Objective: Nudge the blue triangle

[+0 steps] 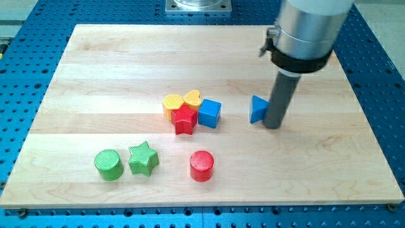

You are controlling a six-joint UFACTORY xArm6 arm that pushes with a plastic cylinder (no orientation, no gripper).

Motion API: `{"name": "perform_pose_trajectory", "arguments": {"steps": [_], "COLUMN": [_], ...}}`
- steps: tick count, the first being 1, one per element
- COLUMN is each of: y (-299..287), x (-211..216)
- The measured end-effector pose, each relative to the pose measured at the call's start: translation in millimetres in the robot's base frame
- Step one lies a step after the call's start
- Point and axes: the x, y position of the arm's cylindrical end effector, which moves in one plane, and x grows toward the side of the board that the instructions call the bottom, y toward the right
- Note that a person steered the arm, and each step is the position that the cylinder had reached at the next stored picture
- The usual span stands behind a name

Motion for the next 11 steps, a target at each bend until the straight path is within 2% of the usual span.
{"name": "perform_pose_trajectory", "arguments": {"steps": [1, 2, 3, 4, 5, 6, 10, 11], "y": [-2, -63, -55, -24, -23, -15, -55, -54], "x": [-9, -25, -50, -52, -66, -100, -66, -82]}}
